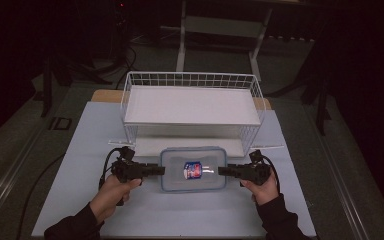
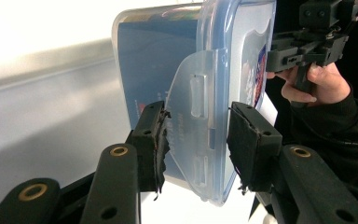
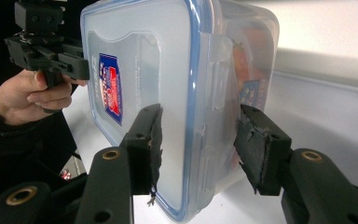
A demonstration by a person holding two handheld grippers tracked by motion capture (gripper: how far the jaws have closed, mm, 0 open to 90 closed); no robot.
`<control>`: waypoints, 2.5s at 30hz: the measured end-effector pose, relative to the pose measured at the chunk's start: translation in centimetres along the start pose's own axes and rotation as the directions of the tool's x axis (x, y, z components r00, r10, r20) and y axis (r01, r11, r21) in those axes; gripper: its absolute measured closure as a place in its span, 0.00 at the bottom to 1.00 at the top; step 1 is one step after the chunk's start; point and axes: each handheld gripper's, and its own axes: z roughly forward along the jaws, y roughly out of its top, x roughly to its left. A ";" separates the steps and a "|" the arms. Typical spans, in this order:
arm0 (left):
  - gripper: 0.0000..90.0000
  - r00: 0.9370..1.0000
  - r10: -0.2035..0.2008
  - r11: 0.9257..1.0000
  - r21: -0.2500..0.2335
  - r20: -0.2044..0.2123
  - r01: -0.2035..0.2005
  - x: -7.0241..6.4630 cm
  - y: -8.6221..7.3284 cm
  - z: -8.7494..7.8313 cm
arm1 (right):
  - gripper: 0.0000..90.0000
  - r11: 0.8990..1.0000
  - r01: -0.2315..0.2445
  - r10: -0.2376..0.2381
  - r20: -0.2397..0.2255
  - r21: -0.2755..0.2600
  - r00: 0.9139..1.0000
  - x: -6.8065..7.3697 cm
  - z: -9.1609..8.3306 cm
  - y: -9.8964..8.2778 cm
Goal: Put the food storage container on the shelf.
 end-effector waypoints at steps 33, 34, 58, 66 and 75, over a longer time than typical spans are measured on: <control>0.61 0.991 0.071 0.982 -0.169 -0.110 -0.089 2.1 2.0 1.9 | 0.57 0.989 0.098 -0.090 0.072 -0.113 0.993 -2.2 1.6 2.9; 0.61 0.991 0.075 0.980 -0.177 -0.114 -0.095 2.2 2.0 2.1 | 0.57 0.988 0.103 -0.095 0.078 -0.114 0.992 -2.3 1.6 2.8; 0.58 0.984 0.116 0.957 -0.251 -0.135 -0.147 3.5 2.4 4.5 | 0.55 0.984 0.071 -0.057 0.086 -0.162 0.995 -5.0 2.0 2.5; 0.48 0.985 0.091 0.952 -0.278 -0.149 -0.130 4.2 2.3 5.1 | 0.53 0.976 0.112 -0.082 0.159 -0.186 0.984 -4.4 2.6 2.6; 0.45 0.967 0.101 0.939 -0.297 -0.236 -0.170 3.8 2.6 5.4 | 0.44 0.965 0.139 -0.085 0.237 -0.223 0.968 -4.2 3.0 3.0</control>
